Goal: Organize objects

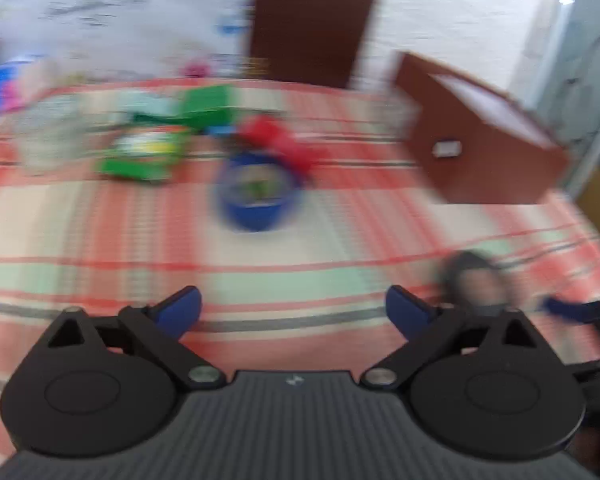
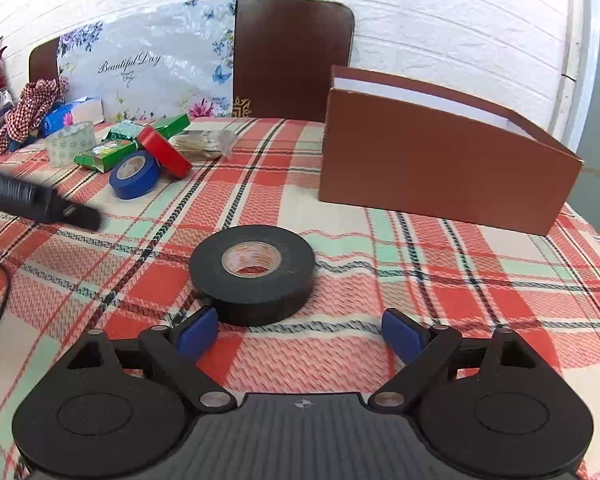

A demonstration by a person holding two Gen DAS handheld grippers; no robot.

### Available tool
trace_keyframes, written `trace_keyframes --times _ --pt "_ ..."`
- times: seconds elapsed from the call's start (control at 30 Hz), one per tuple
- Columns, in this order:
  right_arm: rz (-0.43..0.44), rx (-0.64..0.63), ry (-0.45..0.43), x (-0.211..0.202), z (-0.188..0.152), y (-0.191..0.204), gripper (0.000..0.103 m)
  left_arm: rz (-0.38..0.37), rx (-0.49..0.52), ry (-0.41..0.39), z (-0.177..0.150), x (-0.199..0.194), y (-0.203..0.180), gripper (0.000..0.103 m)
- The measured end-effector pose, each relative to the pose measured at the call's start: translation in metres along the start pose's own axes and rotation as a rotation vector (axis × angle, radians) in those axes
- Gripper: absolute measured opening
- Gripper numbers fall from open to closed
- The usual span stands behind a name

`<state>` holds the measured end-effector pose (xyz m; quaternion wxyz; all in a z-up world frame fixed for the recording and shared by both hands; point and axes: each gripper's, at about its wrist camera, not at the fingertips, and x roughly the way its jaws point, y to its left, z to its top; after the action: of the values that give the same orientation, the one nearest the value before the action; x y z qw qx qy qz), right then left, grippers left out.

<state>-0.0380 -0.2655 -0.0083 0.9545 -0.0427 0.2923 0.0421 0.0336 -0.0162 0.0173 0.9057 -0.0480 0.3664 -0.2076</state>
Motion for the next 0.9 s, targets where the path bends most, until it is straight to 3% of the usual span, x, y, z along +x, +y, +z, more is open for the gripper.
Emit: trace_keyframes --times 0.07,0.17,0.27,0.3,0.37,0.47,0.53,0.67,0.73,0.83,0.9 --pt "0.023 -0.002 -0.002 0.002 0.001 -0.001 0.086 -0.076 0.030 0.019 0.011 0.005 -0.031 0.095" --pt "0.057 -0.043 -0.003 0.005 0.004 0.003 0.086 -0.165 0.038 0.093 0.023 0.023 -0.063 0.085" --pt "0.089 -0.087 -0.002 0.015 0.011 0.007 0.079 -0.107 0.073 0.230 0.023 0.058 -0.082 0.052" --pt "0.124 -0.087 0.011 0.021 0.014 0.008 0.073 -0.084 0.077 0.229 0.020 0.062 -0.084 0.048" --pt "0.143 -0.074 0.007 0.026 0.016 0.007 0.074 -0.081 0.093 0.215 0.018 0.058 -0.088 0.037" --pt "0.169 -0.025 -0.034 0.020 0.016 -0.001 0.073 -0.062 0.092 0.217 0.028 0.053 -0.095 0.037" --pt "0.163 0.008 -0.106 0.011 0.021 -0.009 0.073 -0.066 0.115 0.170 0.044 0.041 -0.106 0.037" --pt "0.034 -0.053 -0.324 -0.005 0.054 -0.024 0.074 -0.081 0.218 -0.018 0.087 0.023 -0.144 0.037" --pt "-0.017 -0.064 -0.390 0.000 0.077 -0.043 0.074 -0.082 0.269 -0.084 0.113 0.031 -0.169 0.037" --pt "-0.068 -0.032 -0.412 0.019 0.110 -0.083 0.074 -0.128 0.284 -0.114 0.152 0.063 -0.199 0.037" --pt "-0.089 -0.011 -0.375 0.037 0.126 -0.113 0.074 -0.172 0.257 -0.079 0.173 0.097 -0.214 0.037"
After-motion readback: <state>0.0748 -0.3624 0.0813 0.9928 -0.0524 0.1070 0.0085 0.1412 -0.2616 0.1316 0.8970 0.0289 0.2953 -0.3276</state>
